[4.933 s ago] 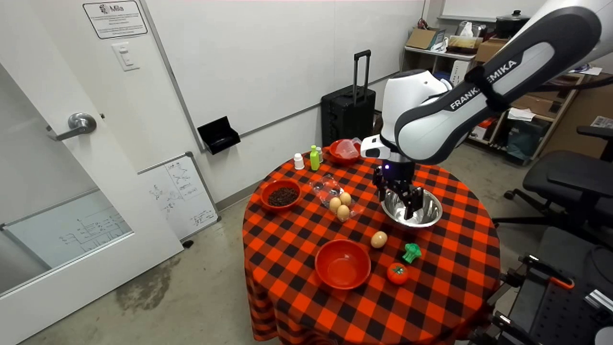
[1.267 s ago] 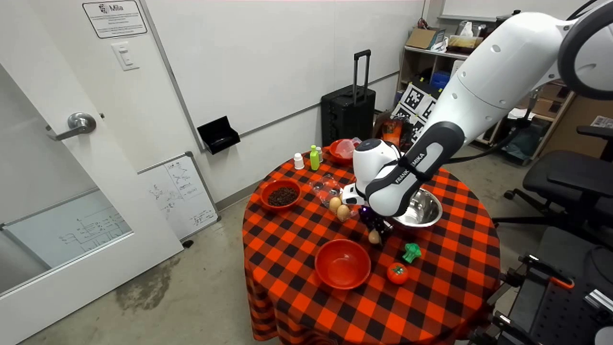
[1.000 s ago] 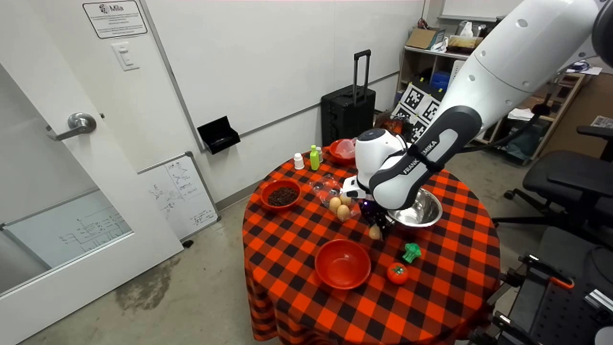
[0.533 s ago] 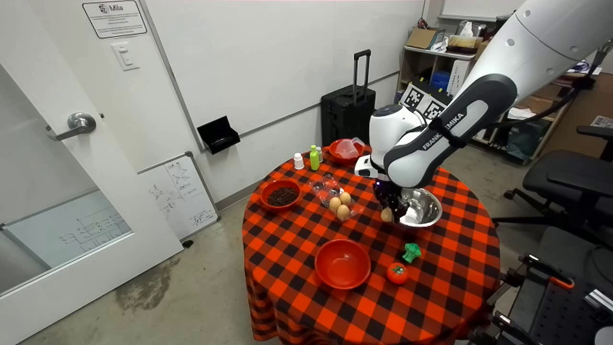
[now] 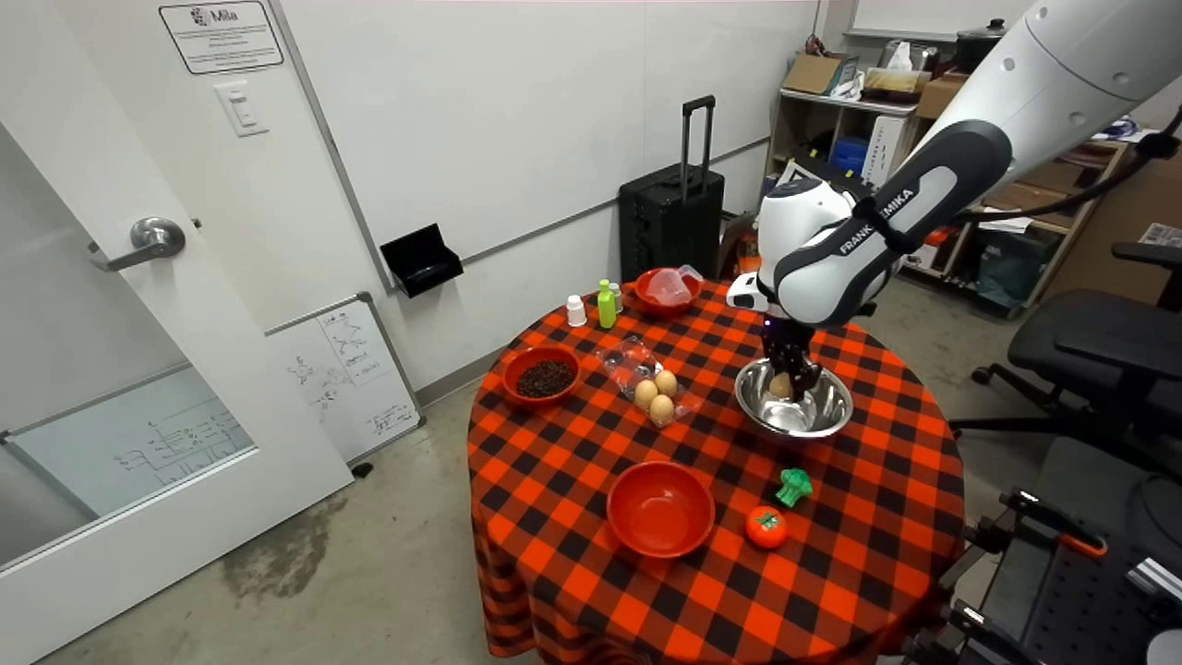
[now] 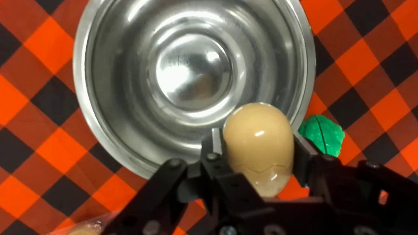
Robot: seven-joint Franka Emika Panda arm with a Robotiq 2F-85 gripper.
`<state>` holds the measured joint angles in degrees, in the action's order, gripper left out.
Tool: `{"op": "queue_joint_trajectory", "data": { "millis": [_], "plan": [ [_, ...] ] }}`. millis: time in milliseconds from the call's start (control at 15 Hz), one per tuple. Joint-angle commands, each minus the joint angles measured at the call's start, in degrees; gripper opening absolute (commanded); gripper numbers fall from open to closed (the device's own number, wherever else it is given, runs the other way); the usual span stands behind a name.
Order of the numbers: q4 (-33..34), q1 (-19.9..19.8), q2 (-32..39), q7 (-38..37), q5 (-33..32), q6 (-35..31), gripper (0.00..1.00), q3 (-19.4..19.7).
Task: Get the egg on the table and put it in the silver bowl
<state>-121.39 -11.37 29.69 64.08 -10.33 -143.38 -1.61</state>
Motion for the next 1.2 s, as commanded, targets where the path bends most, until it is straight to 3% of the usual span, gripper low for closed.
{"op": "queue_joint_trajectory", "data": {
  "millis": [0, 333, 1000, 1067, 1133],
  "plan": [
    [2.4, -2.3, 3.2, 1.4, 1.9, -0.9, 0.23, 0.2],
    [6.4, -5.2, 8.5, 2.5, 4.5, -0.6, 0.23, -1.0],
    [11.6, -5.2, 15.6, -1.1, 7.1, -2.0, 0.23, -1.0],
    [12.0, -4.9, 16.1, -1.4, 7.0, -1.9, 0.68, -0.9],
    [12.2, -4.8, 16.4, -1.7, 7.0, -1.9, 0.67, -0.9]
  ]
}}
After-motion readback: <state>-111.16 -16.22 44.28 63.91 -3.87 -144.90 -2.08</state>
